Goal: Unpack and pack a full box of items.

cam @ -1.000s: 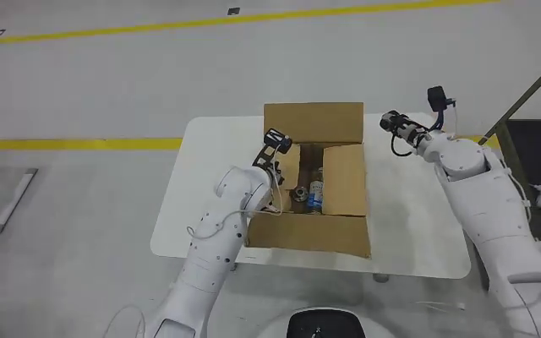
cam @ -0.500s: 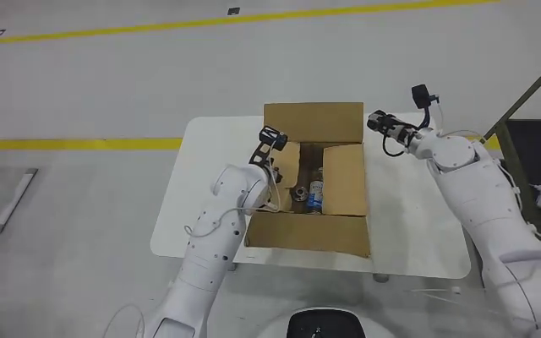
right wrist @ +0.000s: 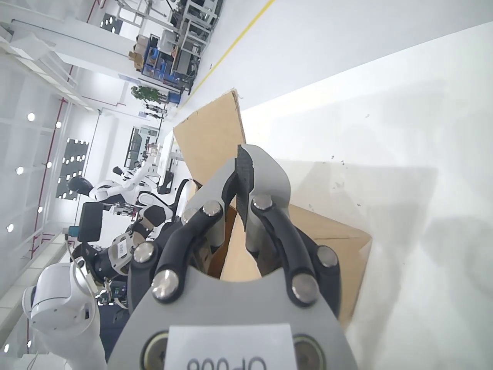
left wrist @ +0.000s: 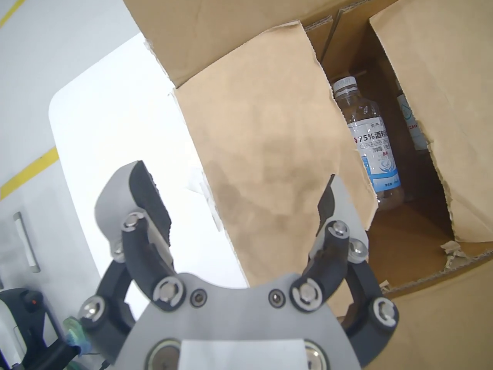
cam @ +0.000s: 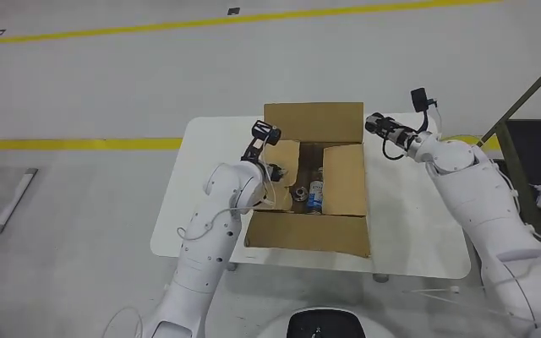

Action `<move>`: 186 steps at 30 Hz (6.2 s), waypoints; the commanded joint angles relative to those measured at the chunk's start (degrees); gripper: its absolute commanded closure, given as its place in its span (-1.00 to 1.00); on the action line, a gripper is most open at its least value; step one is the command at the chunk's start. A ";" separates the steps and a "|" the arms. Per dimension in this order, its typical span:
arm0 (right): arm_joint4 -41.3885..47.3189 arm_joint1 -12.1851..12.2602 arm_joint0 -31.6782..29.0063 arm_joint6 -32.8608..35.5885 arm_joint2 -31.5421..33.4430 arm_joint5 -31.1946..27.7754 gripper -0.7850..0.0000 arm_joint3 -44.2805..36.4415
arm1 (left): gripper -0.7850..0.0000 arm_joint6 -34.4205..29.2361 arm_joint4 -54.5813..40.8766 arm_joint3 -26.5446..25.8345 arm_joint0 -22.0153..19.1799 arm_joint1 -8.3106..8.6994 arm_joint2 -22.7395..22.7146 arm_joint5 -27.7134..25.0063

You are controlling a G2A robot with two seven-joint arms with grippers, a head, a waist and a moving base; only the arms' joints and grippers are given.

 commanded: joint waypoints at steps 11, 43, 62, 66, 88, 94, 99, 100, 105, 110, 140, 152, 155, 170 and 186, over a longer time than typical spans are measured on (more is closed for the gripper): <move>-1.17 -0.78 1.82 -1.91 -2.04 4.94 1.00 2.83 | -1.00 -4.21 -0.32 -11.17 5.47 2.00 -9.57 0.79; -8.06 2.66 -3.84 1.76 -1.04 -15.37 1.00 -11.04 | -1.00 -4.99 -2.29 -13.77 8.84 3.67 -15.02 1.28; -26.20 5.97 -26.42 -1.30 0.48 -5.28 1.00 -49.30 | -1.00 -2.79 -2.58 -14.19 9.92 3.79 -15.24 0.66; -31.26 6.38 -28.26 -2.44 0.18 -5.60 1.00 -50.75 | -1.00 -0.88 -2.73 -15.89 11.32 4.33 -15.99 -4.05; -37.80 6.32 -27.66 -6.77 -3.72 -1.52 1.00 -49.91 | -1.00 1.87 1.04 -23.99 26.40 8.74 -26.42 -28.95; -37.96 6.21 -27.08 -6.99 -4.83 -1.62 1.00 -49.05 | -1.00 1.87 -2.63 -26.68 30.04 9.64 -26.38 -36.23; -37.92 6.17 -26.73 -6.90 -5.54 -1.80 1.00 -48.65 | -1.00 2.68 -1.77 -27.07 30.87 10.46 -24.40 -38.16; -37.86 6.17 -26.67 -6.90 -5.62 -1.78 1.00 -48.62 | -1.00 3.15 -0.20 -26.82 30.91 10.69 -23.54 -38.63; -38.51 6.24 -26.72 -7.05 -6.00 -2.17 1.00 -49.61 | -1.00 5.50 -1.83 -26.78 30.46 11.23 -22.55 -39.11; -37.81 6.35 -27.13 -6.95 -5.72 -1.49 1.00 -49.91 | -1.00 5.90 -5.25 -27.82 29.60 11.61 -22.16 -39.39; -53.72 6.48 -33.09 -19.21 -7.06 13.43 1.00 -59.70 | -1.00 14.86 0.99 -12.65 14.24 10.33 -7.43 -17.63; -57.26 2.65 -25.99 -20.26 -19.06 22.46 1.00 -48.82 | -1.00 14.85 0.53 -11.67 13.43 10.28 -6.75 -15.40; -57.37 2.15 -25.55 -20.58 -19.84 23.17 1.00 -47.91 | -1.00 14.34 -0.15 -12.09 13.32 10.29 -7.56 -13.17; -59.00 1.11 -25.35 -20.80 -20.48 22.06 1.00 -46.53 | -1.00 15.63 4.65 -10.42 14.70 11.10 -12.54 -4.79; -58.08 0.87 -25.84 -20.24 -17.67 20.28 1.00 -46.68 | -1.00 18.88 5.30 -6.35 15.73 11.15 -11.81 -6.16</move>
